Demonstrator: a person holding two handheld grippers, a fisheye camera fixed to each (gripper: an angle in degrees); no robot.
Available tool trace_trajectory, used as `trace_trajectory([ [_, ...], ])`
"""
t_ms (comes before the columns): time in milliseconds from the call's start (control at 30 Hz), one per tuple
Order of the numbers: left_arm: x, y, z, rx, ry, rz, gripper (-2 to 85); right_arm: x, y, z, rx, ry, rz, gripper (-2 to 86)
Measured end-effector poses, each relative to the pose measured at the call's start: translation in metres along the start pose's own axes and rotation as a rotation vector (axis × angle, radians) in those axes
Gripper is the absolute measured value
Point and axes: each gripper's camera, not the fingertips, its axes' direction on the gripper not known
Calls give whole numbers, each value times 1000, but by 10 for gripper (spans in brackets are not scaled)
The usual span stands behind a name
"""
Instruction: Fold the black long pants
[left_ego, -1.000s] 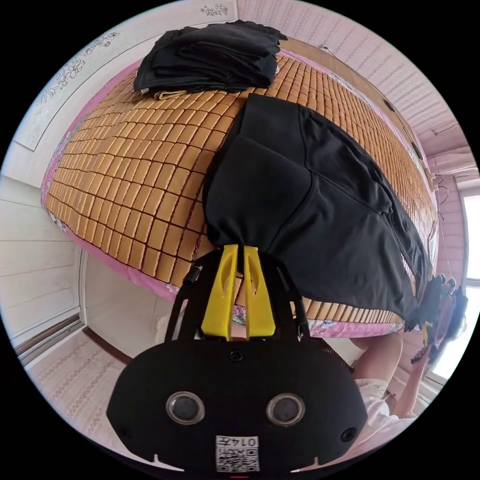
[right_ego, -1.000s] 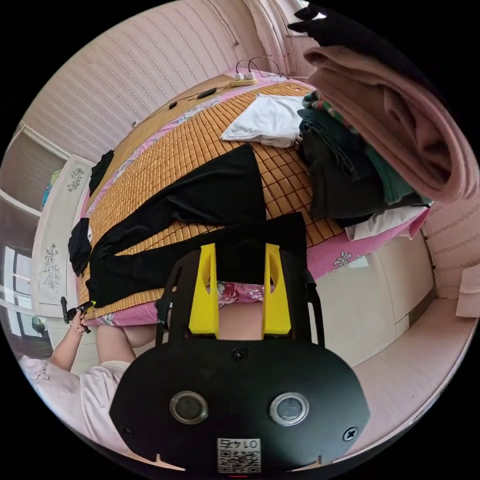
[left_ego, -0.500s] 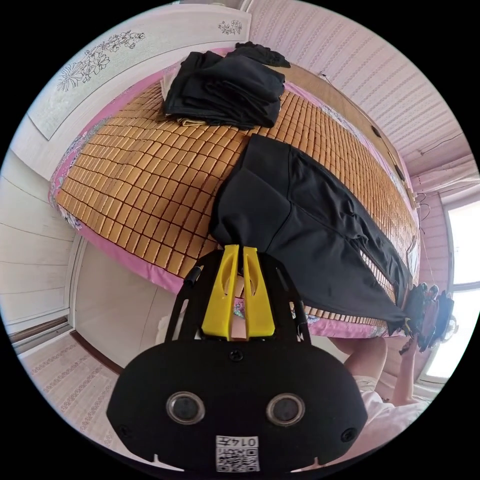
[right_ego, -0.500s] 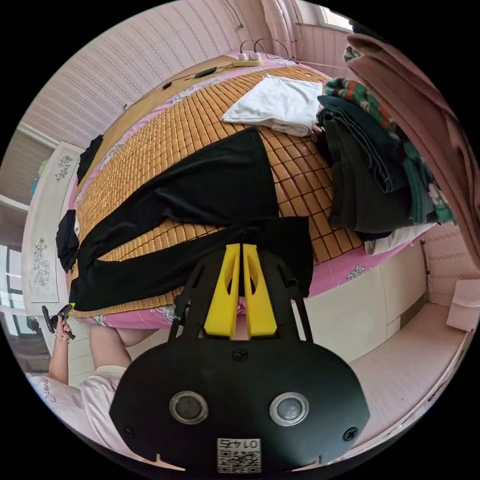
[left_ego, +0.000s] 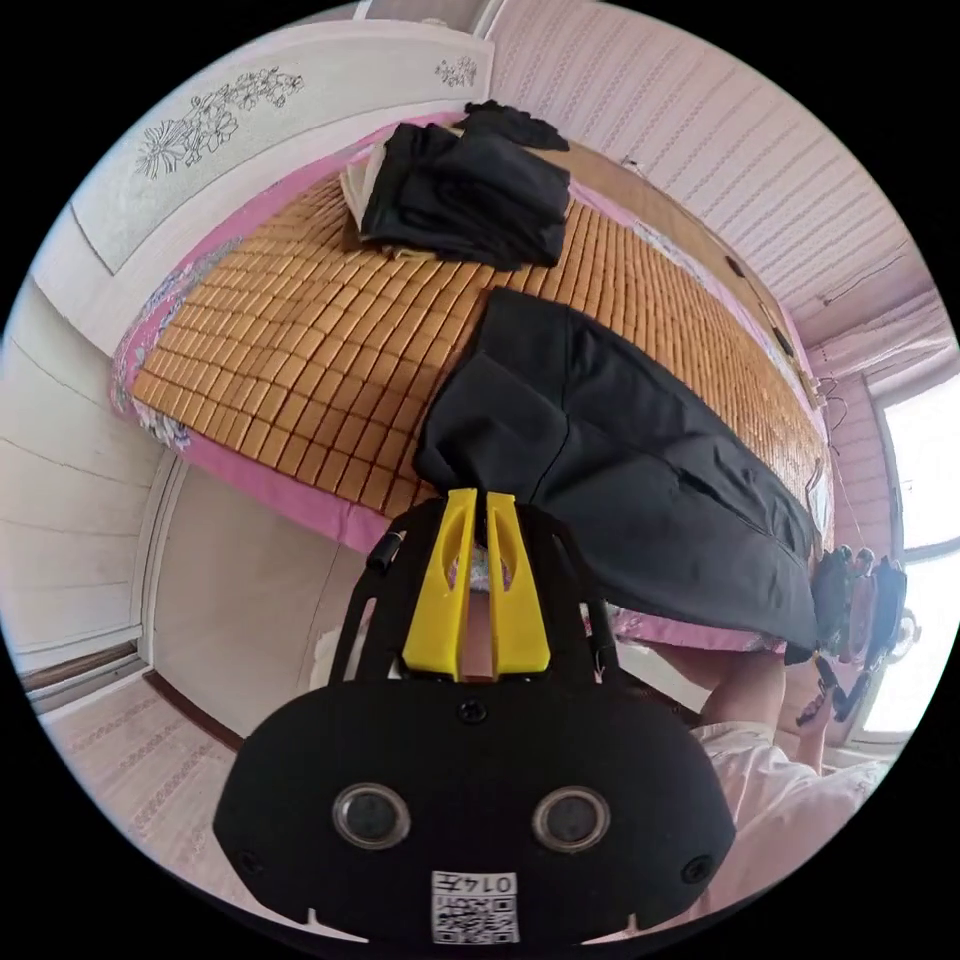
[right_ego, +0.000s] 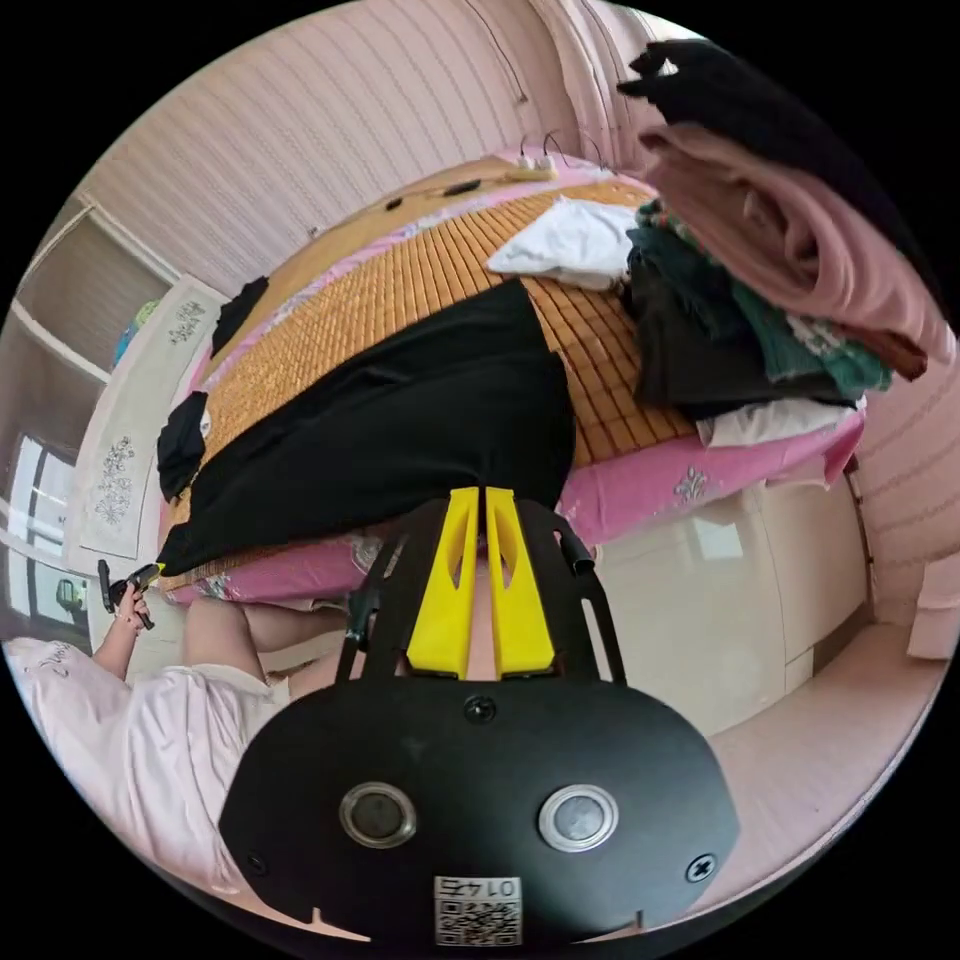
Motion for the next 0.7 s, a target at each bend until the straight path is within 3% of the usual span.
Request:
trace_trajectory([
  [100, -10, 12, 19, -42, 10, -84, 5, -6, -6, 11, -24, 52, 19, 32],
  [367, 18, -19, -9, 152, -60, -2, -5, -73, -120, 16, 54, 135, -167, 17],
  [533, 62, -85, 36, 129, -62, 31, -2, -114, -205, 64, 95, 173, -204, 1],
  [700, 97, -119, 82, 123, -137, 63, -6, -123, -266, 126, 67, 234, -108, -2],
])
